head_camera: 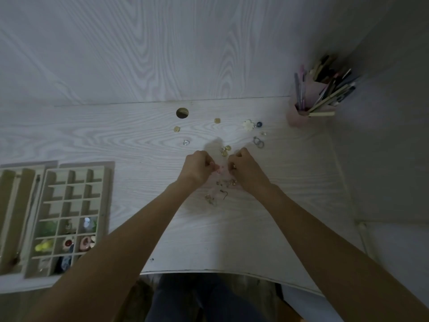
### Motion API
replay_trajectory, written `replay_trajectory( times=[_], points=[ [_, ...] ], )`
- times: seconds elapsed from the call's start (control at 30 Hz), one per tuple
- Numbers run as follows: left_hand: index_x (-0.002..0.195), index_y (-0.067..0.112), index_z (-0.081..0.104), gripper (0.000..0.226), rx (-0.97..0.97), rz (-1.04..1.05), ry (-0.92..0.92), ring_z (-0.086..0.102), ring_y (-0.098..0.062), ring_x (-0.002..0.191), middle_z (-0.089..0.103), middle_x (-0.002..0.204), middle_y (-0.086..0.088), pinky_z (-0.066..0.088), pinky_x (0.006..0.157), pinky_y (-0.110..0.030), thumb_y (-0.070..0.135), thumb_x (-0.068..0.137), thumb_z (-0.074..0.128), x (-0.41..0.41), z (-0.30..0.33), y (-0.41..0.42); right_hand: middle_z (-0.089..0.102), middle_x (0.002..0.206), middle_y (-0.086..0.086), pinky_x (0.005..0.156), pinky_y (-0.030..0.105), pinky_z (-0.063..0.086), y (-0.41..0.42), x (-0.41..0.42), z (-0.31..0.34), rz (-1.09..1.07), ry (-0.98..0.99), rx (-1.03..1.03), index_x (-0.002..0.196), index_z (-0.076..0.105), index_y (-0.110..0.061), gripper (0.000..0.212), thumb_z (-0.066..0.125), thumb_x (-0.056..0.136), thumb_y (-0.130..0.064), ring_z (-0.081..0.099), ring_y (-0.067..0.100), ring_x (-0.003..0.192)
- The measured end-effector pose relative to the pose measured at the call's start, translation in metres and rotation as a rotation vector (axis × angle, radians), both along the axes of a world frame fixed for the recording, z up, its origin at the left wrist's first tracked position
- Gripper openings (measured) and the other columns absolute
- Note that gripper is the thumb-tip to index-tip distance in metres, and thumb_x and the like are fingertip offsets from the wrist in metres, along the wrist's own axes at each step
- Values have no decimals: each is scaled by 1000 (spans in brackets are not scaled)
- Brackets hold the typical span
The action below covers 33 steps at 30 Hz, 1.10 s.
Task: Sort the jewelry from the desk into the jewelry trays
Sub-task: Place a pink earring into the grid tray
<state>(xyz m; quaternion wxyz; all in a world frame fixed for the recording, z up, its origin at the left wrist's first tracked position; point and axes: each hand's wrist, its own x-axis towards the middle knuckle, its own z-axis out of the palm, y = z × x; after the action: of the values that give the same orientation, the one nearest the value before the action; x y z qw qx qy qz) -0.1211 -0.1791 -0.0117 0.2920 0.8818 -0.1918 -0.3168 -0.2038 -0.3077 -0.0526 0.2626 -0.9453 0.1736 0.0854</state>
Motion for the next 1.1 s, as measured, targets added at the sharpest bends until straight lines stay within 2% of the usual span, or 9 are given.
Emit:
replay_trajectory(
  times=[0.07,0.17,0.33,0.4,0.53,0.63,0.77,0.9,1.1],
  points=[
    [89,5,62,12,-69,34,52,58,-13,76,62,80,-4,44,71,-22,17,90,63,1,2,3,35,99,5,70,27,37,0,-1,0,-15,-20,1,101,60,-4,18,55,85,3,43,20,84],
    [89,4,60,7,-223,166,170,63,-20,79,62,81,-6,55,80,-32,10,89,63,2,5,10,45,109,13,75,33,45,1,-4,1,-4,-21,29,112,58,-6,31,58,84,4,51,27,92],
    [87,3,62,5,-324,237,200,62,-19,77,61,79,-4,58,77,-32,6,86,66,10,15,20,49,116,10,82,33,45,6,0,19,-92,-19,17,114,61,-11,26,53,90,-7,50,25,105],
    [83,5,63,5,-361,255,198,64,-20,78,63,79,-6,57,79,-35,7,85,67,14,23,28,55,112,11,80,29,44,15,9,39,-170,-136,172,112,64,-10,23,51,93,-10,54,21,97],
    [80,7,64,7,-439,305,208,64,-19,73,65,76,-7,58,78,-32,6,83,69,18,42,47,66,87,1,65,21,53,39,28,75,-247,-167,782,98,65,-8,14,54,96,-15,64,11,73],
    [76,9,66,8,-464,342,145,66,-19,70,69,73,-8,57,71,-28,6,82,70,22,53,72,65,75,1,68,27,56,58,41,83,-219,-214,841,86,66,-8,5,62,89,-5,65,14,67],
    [72,12,62,16,-502,489,97,70,-12,63,72,72,-5,50,57,-16,3,85,64,36,62,125,61,73,6,69,24,57,99,63,94,-274,-138,966,75,60,-8,16,60,89,-1,62,15,67],
    [77,7,54,15,-566,537,200,69,-16,59,72,68,-4,56,62,-23,1,91,57,52,69,187,61,80,13,75,29,53,154,86,104,-296,15,1234,78,52,-6,16,47,90,4,62,22,75],
    [78,7,50,17,-620,590,181,66,-7,54,63,72,-14,56,60,-19,-3,91,54,70,78,265,66,82,4,60,19,44,239,116,109,-79,168,1206,85,61,-8,16,50,97,-12,57,9,63]
  ],
)
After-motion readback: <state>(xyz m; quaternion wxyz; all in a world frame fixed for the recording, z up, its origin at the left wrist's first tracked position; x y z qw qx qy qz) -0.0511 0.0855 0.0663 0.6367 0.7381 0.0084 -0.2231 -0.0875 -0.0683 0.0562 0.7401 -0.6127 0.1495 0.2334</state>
